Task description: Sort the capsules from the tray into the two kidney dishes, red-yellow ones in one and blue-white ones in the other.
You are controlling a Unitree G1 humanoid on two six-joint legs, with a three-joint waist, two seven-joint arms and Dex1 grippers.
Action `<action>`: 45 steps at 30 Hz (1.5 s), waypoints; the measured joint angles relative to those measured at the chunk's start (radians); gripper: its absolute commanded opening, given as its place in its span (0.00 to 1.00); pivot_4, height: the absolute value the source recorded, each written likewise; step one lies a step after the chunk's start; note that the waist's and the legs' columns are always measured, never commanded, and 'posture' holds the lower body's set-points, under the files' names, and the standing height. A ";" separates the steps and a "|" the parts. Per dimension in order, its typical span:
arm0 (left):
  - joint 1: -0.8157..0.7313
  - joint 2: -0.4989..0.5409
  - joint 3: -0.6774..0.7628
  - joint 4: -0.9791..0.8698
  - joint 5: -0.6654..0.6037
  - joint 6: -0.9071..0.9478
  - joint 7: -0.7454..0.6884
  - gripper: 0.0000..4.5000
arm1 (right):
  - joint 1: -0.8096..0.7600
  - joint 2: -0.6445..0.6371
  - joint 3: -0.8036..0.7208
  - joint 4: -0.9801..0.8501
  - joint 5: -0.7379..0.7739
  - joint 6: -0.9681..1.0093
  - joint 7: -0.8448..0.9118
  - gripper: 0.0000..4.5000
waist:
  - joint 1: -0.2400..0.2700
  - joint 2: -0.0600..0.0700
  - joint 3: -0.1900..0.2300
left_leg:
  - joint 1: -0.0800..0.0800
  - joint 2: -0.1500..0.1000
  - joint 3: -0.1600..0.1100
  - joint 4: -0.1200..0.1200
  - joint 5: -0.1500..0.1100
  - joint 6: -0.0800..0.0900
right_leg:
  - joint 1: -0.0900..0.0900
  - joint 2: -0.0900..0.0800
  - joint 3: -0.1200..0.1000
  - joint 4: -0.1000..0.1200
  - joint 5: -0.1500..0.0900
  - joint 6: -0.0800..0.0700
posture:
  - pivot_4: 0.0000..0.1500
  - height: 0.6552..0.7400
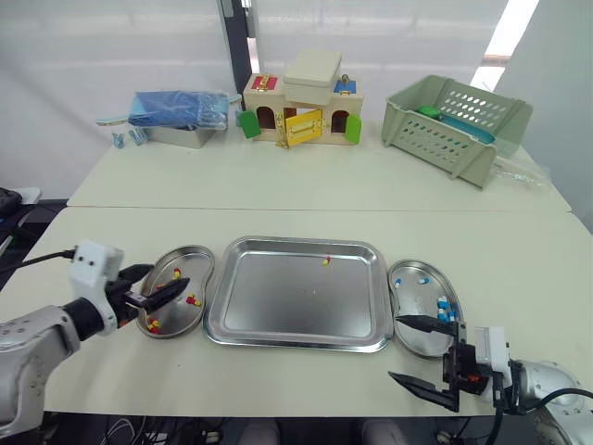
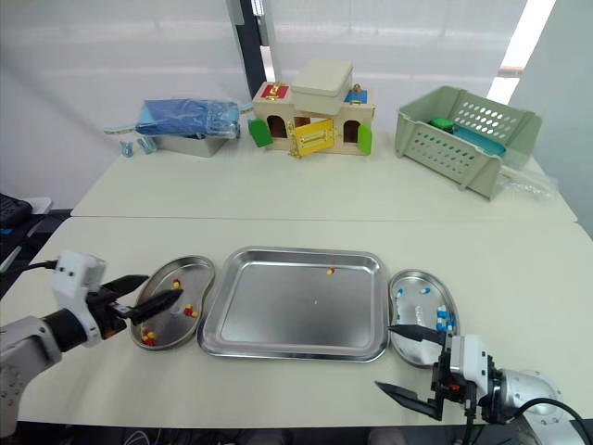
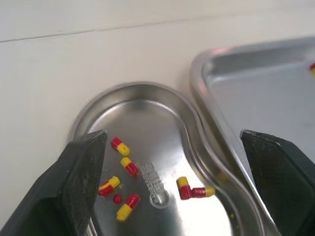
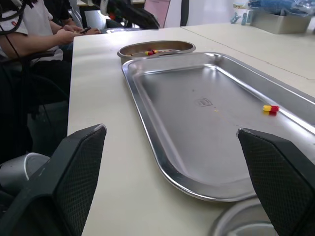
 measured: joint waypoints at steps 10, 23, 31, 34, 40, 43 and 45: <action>0.070 0.192 0.088 0.348 0.043 -0.129 -0.126 0.99 | -0.027 -0.117 -0.301 0.118 0.041 0.072 -0.024 1.00 | -0.002 0.000 0.000 | 0.000 0.000 0.001 -0.001 0.000 0.000 | 0.000 0.000 0.000 0.000 0.000 0.000 | 1.00 1.00; 0.027 0.268 0.087 0.669 0.160 -0.359 -0.148 0.99 | -0.161 -0.138 -0.369 0.393 -0.010 0.042 0.007 1.00 | -0.004 0.000 0.000 | 0.000 0.000 0.002 -0.001 0.000 0.000 | -0.001 0.000 0.001 0.000 0.000 0.000 | 1.00 1.00; 0.051 0.267 0.086 0.640 0.162 -0.377 -0.148 0.99 | -0.156 -0.131 -0.369 0.392 -0.028 0.030 0.024 1.00 | -0.004 0.000 0.000 | 0.000 0.000 0.002 -0.001 0.000 0.000 | -0.001 0.000 0.001 0.000 0.000 0.000 | 1.00 1.00; 0.069 0.255 0.065 0.555 0.160 -0.359 -0.149 0.99 | -0.094 -0.110 -0.359 0.296 -0.015 0.043 0.029 1.00 | -0.002 0.000 0.000 | -0.001 0.000 0.001 -0.001 0.000 0.000 | -0.001 0.000 0.000 0.000 0.000 0.000 | 1.00 1.00; 0.036 0.191 -0.043 0.280 0.107 -0.262 -0.132 0.99 | 0.077 -0.027 -0.269 0.026 0.012 0.090 0.023 1.00 | 0.001 0.000 0.000 | -0.001 0.000 0.001 -0.001 0.000 0.000 | -0.001 0.000 0.000 0.000 0.000 0.000 | 1.00 1.00; -0.011 0.150 -0.118 0.121 0.063 -0.198 -0.098 0.99 | 0.126 0.024 -0.186 -0.084 -0.003 0.093 -0.005 1.00 | 0.000 0.000 0.000 | -0.001 0.000 0.001 0.000 0.000 0.000 | -0.001 0.000 0.000 0.000 0.000 0.000 | 1.00 1.00; -0.046 0.111 -0.177 0.023 0.040 -0.157 -0.060 0.99 | 0.135 0.053 -0.140 -0.113 -0.017 0.093 -0.028 1.00 | -0.001 0.000 0.000 | -0.001 0.000 0.001 0.000 0.000 0.000 | -0.001 0.000 0.000 0.000 0.000 0.000 | 1.00 1.00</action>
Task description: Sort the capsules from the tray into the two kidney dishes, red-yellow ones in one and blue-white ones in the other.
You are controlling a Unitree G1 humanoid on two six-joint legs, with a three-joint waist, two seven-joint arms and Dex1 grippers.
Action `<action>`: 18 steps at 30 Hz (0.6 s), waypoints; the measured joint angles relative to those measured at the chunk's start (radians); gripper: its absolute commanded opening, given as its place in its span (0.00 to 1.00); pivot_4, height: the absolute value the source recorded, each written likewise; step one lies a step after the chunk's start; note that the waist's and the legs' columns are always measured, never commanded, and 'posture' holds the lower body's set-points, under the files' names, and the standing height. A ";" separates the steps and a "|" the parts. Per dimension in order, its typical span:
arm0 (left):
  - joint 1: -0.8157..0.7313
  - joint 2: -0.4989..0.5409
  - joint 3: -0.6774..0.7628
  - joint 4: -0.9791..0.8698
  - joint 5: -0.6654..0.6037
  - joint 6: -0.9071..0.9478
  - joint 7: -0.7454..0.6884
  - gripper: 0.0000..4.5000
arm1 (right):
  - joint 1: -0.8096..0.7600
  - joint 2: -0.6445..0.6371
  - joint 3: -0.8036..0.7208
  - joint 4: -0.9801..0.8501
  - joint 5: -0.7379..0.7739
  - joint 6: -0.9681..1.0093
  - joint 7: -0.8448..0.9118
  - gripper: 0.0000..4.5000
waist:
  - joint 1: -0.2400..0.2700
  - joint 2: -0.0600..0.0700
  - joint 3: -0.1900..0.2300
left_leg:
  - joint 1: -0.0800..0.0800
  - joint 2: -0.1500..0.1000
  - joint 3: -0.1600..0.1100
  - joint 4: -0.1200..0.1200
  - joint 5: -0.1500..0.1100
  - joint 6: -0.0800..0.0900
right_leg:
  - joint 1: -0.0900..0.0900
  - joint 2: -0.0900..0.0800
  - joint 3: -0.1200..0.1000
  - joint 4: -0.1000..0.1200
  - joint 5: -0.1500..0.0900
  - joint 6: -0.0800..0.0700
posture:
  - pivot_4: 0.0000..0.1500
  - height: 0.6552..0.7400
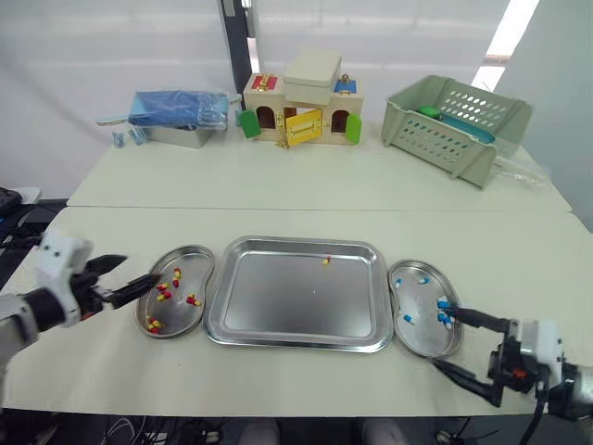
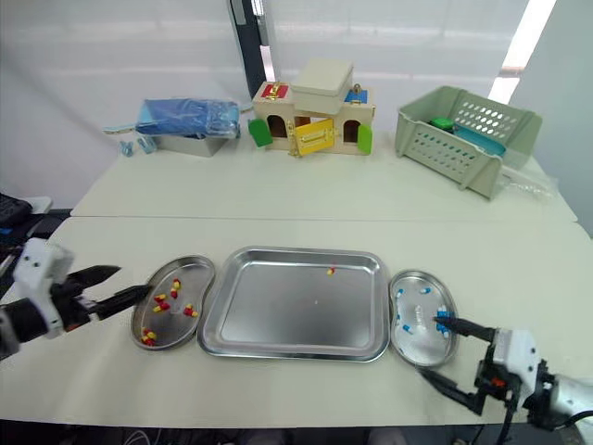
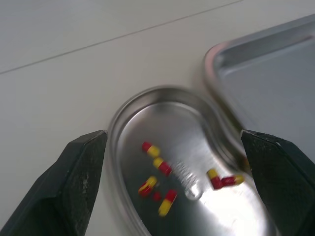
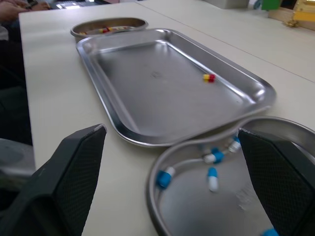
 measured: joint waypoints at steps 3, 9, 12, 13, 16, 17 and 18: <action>-0.062 -0.092 -0.114 -0.134 -0.023 0.057 0.091 0.99 | -0.001 0.031 0.061 -0.021 -0.033 -0.003 -0.033 1.00 | -0.001 0.000 0.000 | 0.000 0.000 0.000 0.000 0.000 0.000 | 0.000 0.000 0.000 0.000 0.000 0.000 | 1.00 1.00; -0.158 -0.311 -0.282 -0.263 -0.002 0.116 0.321 0.99 | 0.006 0.081 0.123 -0.011 -0.100 -0.044 -0.086 1.00 | 0.000 0.000 0.000 | 0.000 0.000 0.000 0.001 0.000 0.000 | 0.000 0.000 0.000 0.000 0.000 0.000 | 1.00 1.00; -0.166 -0.396 -0.397 -0.279 0.064 0.107 0.414 0.99 | 0.034 0.120 0.121 -0.004 -0.100 -0.061 -0.127 1.00 | 0.001 0.000 0.000 | 0.000 -0.001 0.000 0.001 0.000 0.000 | 0.001 0.000 0.000 0.000 0.000 0.000 | 1.00 1.00; -0.171 -0.426 -0.426 -0.277 0.086 0.102 0.441 0.99 | 0.051 0.135 0.120 -0.003 -0.099 -0.072 -0.135 1.00 | 0.002 0.000 0.000 | 0.000 -0.001 -0.001 0.001 0.000 0.000 | 0.001 0.000 0.000 0.000 0.000 0.000 | 1.00 1.00; -0.197 -0.495 -0.508 -0.265 0.153 0.080 0.507 0.99 | 0.111 0.175 0.122 0.000 -0.099 -0.121 -0.153 1.00 | 0.003 0.000 0.000 | 0.000 -0.001 0.000 0.001 0.000 0.000 | 0.001 0.000 0.000 0.000 0.000 0.000 | 1.00 1.00; -0.198 -0.506 -0.531 -0.260 0.172 0.075 0.517 0.99 | 0.129 0.180 0.122 0.003 -0.100 -0.138 -0.153 1.00 | 0.003 0.000 0.000 | 0.000 -0.001 0.000 0.001 0.000 0.000 | 0.001 0.000 0.000 -0.001 0.000 0.000 | 1.00 1.00; -0.202 -0.525 -0.553 -0.247 0.191 0.069 0.531 0.99 | 0.149 0.187 0.120 0.007 -0.099 -0.157 -0.153 1.00 | 0.003 0.000 0.000 | 0.000 -0.001 0.000 0.001 0.000 0.000 | 0.001 0.000 0.000 -0.001 0.000 0.000 | 1.00 1.00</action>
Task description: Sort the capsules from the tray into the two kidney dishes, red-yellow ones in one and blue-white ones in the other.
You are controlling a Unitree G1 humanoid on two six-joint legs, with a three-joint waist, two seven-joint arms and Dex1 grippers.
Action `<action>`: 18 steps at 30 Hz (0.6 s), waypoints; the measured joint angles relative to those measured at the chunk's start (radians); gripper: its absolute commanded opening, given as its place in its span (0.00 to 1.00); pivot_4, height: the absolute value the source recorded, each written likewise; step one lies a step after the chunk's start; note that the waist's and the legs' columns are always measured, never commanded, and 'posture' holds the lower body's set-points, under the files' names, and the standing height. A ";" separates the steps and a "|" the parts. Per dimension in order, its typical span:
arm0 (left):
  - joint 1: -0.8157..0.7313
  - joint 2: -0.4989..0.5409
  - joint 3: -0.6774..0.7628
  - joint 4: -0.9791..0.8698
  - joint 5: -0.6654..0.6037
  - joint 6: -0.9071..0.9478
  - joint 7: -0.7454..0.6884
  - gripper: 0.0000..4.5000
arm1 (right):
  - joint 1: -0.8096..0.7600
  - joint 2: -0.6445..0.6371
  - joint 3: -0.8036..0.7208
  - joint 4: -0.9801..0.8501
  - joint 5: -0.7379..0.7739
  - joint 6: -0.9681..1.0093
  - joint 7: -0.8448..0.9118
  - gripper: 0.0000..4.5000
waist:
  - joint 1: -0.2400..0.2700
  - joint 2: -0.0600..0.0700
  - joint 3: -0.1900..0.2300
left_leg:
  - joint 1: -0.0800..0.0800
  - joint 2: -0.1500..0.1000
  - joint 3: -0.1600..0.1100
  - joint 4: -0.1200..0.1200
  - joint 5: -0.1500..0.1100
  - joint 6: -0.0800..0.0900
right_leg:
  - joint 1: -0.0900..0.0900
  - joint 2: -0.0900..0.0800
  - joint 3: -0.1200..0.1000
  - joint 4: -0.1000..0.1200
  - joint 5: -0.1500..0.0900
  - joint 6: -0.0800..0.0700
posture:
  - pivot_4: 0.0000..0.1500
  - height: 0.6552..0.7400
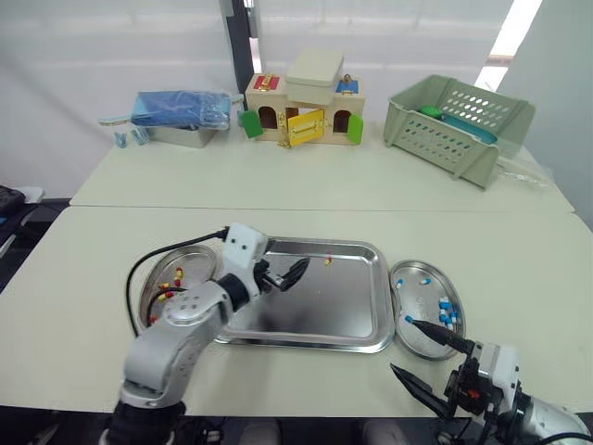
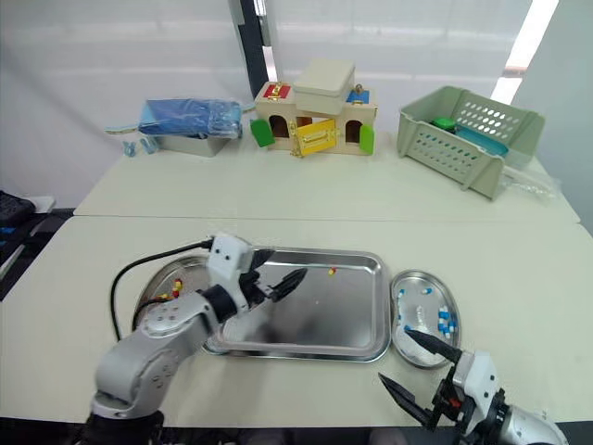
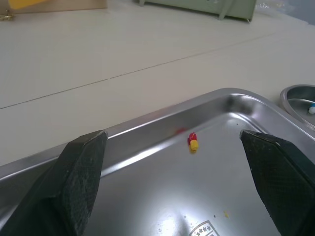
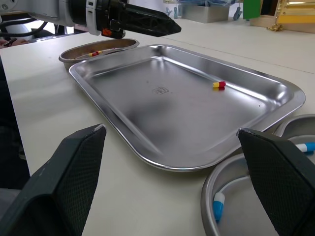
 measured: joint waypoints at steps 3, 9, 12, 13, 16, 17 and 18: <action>-0.018 -0.048 -0.046 0.050 0.051 -0.010 0.042 0.99 | 0.040 0.017 0.002 0.004 0.001 -0.046 0.001 1.00 | -0.002 0.001 0.000 | 0.001 0.000 0.000 0.000 0.000 0.000 | 0.000 0.000 0.000 0.000 0.000 0.000 | 1.00 1.00; -0.042 -0.105 -0.134 0.107 0.134 0.002 0.084 0.99 | 0.065 0.019 0.012 0.006 -0.002 -0.086 -0.006 1.00 | 0.000 0.001 0.000 | 0.001 0.000 0.000 0.000 0.000 0.000 | 0.001 0.000 0.000 0.000 0.000 0.000 | 1.00 1.00; -0.071 -0.122 -0.166 0.142 0.160 0.032 0.095 0.99 | 0.066 0.019 0.024 -0.005 -0.003 -0.084 -0.027 1.00 | 0.000 0.001 -0.001 | 0.001 0.000 0.000 0.000 0.000 0.000 | 0.001 0.000 0.000 0.000 0.000 0.000 | 1.00 1.00; -0.085 -0.125 -0.173 0.148 0.171 0.047 0.102 0.99 | 0.067 0.018 0.025 -0.011 -0.004 -0.081 -0.038 1.00 | 0.000 0.001 -0.001 | 0.001 0.000 0.000 0.000 0.000 0.000 | 0.001 0.000 0.000 0.000 0.000 0.000 | 1.00 1.00; -0.123 -0.152 -0.176 0.179 0.196 0.093 0.124 0.99 | 0.067 0.010 0.033 -0.032 -0.004 -0.071 -0.057 1.00 | 0.000 0.001 -0.001 | 0.000 -0.001 0.000 0.000 0.000 0.000 | 0.001 0.000 0.000 0.000 0.000 0.000 | 1.00 1.00; -0.129 -0.153 -0.177 0.184 0.201 0.105 0.125 0.99 | 0.068 0.008 0.038 -0.037 -0.004 -0.066 -0.061 1.00 | 0.000 0.001 -0.001 | 0.000 -0.001 0.000 0.000 0.000 0.000 | 0.000 0.000 0.000 0.000 0.000 0.000 | 1.00 1.00; -0.133 -0.154 -0.185 0.185 0.206 0.111 0.125 0.99 | 0.069 0.006 0.041 -0.041 -0.004 -0.063 -0.065 1.00 | 0.000 0.001 -0.001 | 0.000 -0.001 0.000 0.000 0.000 0.000 | 0.000 0.000 0.000 0.000 0.000 0.000 | 1.00 1.00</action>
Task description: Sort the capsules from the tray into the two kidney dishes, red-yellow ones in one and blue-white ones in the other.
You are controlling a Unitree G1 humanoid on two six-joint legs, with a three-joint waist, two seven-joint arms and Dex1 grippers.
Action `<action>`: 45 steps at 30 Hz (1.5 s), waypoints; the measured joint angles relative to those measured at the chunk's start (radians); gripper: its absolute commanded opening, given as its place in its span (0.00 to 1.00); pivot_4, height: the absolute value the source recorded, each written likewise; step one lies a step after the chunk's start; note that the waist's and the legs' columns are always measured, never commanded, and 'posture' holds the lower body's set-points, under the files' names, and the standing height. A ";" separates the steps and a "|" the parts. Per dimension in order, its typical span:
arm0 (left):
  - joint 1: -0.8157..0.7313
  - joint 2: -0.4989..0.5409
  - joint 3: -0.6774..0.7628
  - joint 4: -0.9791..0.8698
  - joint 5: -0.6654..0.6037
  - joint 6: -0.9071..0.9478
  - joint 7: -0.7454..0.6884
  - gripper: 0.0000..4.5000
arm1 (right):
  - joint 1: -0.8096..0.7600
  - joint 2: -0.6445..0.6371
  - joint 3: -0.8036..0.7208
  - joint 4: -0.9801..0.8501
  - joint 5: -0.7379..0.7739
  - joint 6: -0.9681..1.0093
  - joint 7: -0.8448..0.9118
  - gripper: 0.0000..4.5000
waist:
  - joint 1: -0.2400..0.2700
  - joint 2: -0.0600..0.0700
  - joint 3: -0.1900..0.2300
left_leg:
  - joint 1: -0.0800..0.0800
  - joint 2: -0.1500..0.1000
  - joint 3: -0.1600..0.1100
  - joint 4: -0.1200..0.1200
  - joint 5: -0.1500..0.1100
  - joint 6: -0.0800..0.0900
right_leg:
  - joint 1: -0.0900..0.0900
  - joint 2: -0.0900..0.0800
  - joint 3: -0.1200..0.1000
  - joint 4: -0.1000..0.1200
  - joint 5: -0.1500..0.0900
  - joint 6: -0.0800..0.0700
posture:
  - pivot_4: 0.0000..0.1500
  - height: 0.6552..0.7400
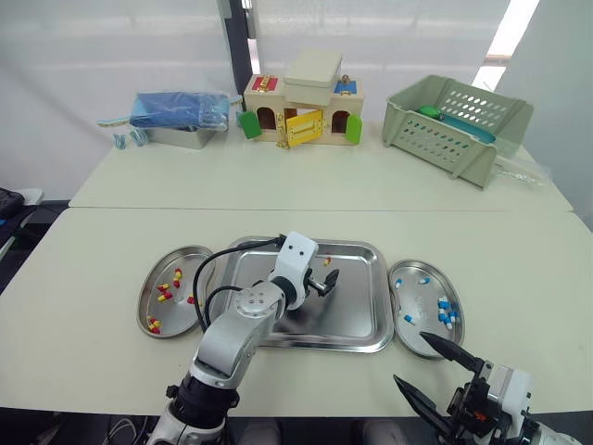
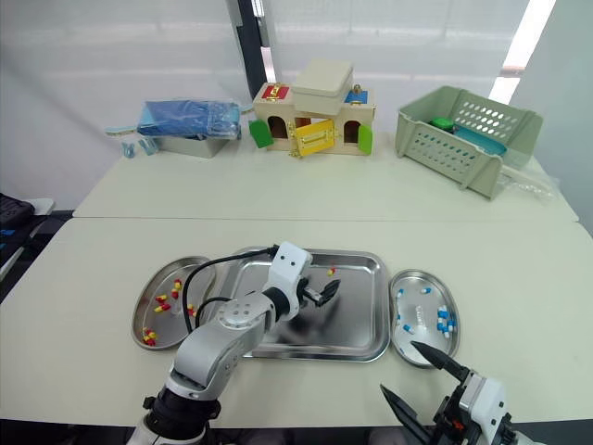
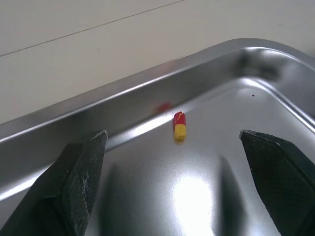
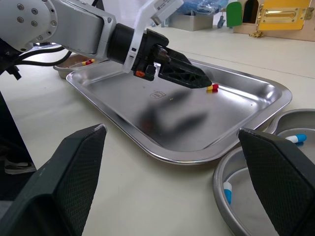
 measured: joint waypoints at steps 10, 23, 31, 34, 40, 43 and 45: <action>-0.035 -0.032 -0.024 0.024 0.014 0.102 -0.012 0.99 | -0.003 -0.036 0.001 -0.050 0.005 0.044 -0.041 1.00 | 0.001 0.000 0.000 | 0.000 0.000 0.000 0.000 0.000 0.000 | 0.000 0.000 0.000 0.000 0.000 0.000 | 1.00 1.00; -0.086 -0.081 -0.020 0.107 0.036 0.081 -0.003 0.99 | -0.005 -0.037 0.003 -0.057 0.005 0.057 -0.059 1.00 | 0.002 0.001 -0.001 | 0.000 0.000 0.000 0.000 0.000 -0.001 | 0.001 0.000 0.000 0.000 0.000 0.000 | 1.00 1.00; -0.094 -0.093 -0.020 0.128 0.038 0.073 -0.006 0.87 | 0.001 -0.036 0.004 -0.054 0.004 0.043 -0.059 1.00 | 0.002 0.001 -0.001 | 0.003 -0.001 0.000 0.000 0.000 -0.001 | 0.004 -0.001 0.000 0.000 0.000 0.000 | 1.00 1.00; -0.095 -0.097 -0.020 0.139 0.044 0.068 -0.008 0.65 | 0.002 -0.036 0.008 -0.053 0.003 0.041 -0.059 1.00 | 0.002 0.001 -0.001 | 0.004 -0.001 0.000 0.000 0.000 -0.001 | 0.005 -0.001 0.000 -0.001 0.000 0.000 | 1.00 1.00; -0.099 -0.104 -0.018 0.154 0.054 0.060 -0.017 0.24 | 0.004 -0.035 0.019 -0.047 0.003 0.038 -0.061 1.00 | 0.002 0.001 -0.001 | 0.004 -0.001 0.000 0.000 0.000 -0.001 | 0.005 -0.001 0.000 -0.001 0.000 0.000 | 1.00 1.00; -0.099 -0.105 -0.017 0.155 0.056 0.060 -0.021 0.02 | 0.004 -0.035 0.019 -0.045 0.003 0.038 -0.061 1.00 | 0.002 0.001 -0.001 | 0.004 -0.001 0.000 0.000 0.000 -0.001 | 0.005 -0.001 0.000 -0.001 0.000 0.000 | 1.00 1.00; -0.099 -0.106 -0.017 0.155 0.057 0.060 -0.022 0.01 | 0.002 -0.035 0.019 -0.045 0.003 0.038 -0.061 1.00 | 0.002 0.001 -0.001 | 0.004 -0.001 0.000 0.000 0.000 -0.001 | 0.005 -0.001 0.000 -0.001 0.000 0.000 | 1.00 1.00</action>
